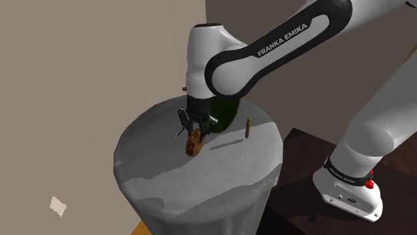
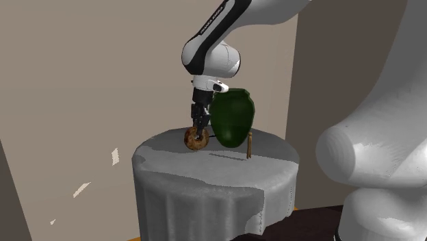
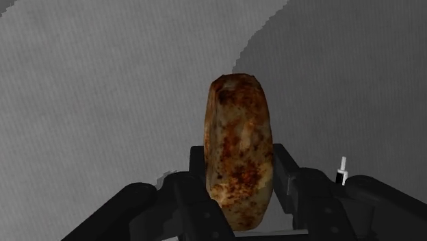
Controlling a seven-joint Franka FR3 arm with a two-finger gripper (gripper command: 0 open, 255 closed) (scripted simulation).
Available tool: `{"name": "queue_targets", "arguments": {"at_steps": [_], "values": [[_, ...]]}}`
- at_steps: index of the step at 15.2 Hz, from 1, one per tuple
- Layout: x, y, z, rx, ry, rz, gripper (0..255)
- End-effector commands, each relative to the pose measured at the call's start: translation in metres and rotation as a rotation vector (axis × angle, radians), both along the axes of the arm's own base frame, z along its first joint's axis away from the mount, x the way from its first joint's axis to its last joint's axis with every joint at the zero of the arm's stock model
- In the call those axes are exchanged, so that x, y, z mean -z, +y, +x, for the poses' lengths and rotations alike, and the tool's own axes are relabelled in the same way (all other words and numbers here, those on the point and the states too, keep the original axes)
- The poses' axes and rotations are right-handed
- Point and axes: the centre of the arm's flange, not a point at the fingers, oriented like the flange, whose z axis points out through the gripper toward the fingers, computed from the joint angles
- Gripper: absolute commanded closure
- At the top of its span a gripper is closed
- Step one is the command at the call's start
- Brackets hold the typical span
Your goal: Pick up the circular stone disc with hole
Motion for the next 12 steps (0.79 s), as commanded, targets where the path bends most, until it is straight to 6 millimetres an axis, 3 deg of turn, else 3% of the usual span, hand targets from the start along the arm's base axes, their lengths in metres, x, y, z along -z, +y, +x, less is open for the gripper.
{"name": "queue_targets", "arguments": {"at_steps": [1,2,3,12], "values": [[0.018,-0.004,-0.008,0.001,0.045,-0.01,255],[0.017,-0.002,-0.006,0.001,0.045,-0.01,255],[0.019,-0.013,0.006,0.0,0.046,-0.01,255],[-0.029,-0.013,0.006,0.0,0.046,-0.01,255]]}}
